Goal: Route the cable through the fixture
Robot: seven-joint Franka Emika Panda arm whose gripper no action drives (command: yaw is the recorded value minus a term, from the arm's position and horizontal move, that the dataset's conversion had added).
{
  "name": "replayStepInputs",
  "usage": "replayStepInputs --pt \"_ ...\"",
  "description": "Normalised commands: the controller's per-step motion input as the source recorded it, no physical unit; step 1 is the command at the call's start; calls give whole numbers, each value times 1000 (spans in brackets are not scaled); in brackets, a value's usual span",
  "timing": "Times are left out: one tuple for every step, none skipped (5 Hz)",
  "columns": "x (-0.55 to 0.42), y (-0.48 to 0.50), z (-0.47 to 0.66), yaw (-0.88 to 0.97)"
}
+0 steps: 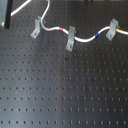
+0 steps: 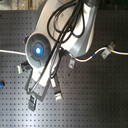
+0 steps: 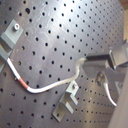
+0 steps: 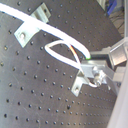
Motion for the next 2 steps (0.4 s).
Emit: replayStepInputs --pt "-153 -67 639 157" --pt "-199 -125 519 363"
